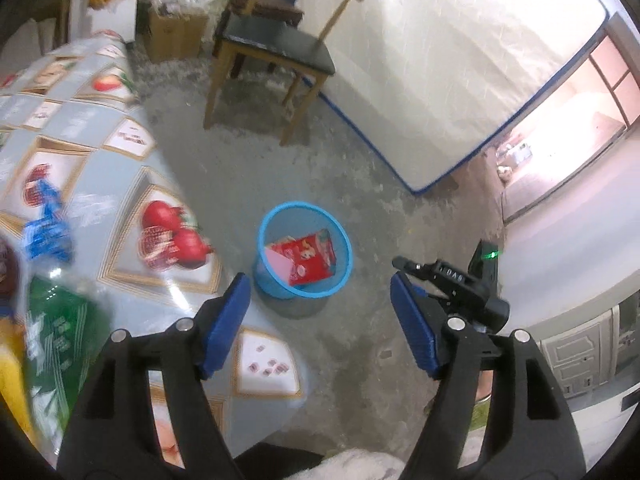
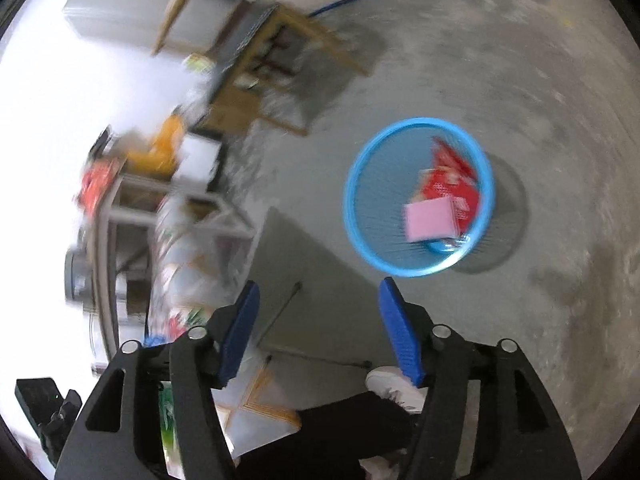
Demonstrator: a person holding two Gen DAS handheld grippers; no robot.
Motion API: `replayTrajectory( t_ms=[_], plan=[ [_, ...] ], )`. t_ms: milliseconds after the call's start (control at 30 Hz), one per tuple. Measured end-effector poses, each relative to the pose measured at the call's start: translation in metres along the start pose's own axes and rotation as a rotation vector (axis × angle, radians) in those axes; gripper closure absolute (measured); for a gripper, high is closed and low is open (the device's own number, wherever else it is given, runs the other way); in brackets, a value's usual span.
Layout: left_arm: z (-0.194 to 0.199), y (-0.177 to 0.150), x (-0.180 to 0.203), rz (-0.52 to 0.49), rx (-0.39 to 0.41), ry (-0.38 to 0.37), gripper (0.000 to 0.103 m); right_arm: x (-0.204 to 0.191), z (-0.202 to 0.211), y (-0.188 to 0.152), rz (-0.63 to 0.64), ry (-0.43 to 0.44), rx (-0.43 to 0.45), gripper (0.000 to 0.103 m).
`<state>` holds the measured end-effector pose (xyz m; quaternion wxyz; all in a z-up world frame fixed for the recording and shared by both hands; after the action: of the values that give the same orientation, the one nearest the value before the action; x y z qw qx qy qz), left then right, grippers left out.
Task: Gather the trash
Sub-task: 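Move both tools back over the table toward the remaining items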
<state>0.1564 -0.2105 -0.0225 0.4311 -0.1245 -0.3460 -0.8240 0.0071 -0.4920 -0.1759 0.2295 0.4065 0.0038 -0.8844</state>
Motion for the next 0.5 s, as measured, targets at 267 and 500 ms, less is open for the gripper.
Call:
replayTrajectory(
  t_ms=[267,500],
  plan=[
    [0.09,-0.039,-0.058,0.08,0.152,-0.003,0.027,-0.099,-0.023,-0.034,0.201,0.086,-0.113,0.037],
    [0.157,-0.081,-0.122,0.179,0.288,0.121,0.024,-0.177,-0.052,-0.081,0.341,0.119,-0.246,0.035]
  ],
)
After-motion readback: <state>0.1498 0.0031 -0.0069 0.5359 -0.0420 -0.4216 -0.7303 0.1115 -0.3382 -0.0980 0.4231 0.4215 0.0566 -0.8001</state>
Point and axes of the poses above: each gripper's, at about its wrist camera, not at the fingertips, and z roughly against the way its jaws point, x to its right, y to its top, the point moved 5 cm from there along -z, roughly the way its jaws point, and after that the axes turned 3 degrees about z, right-handed, at the moved point
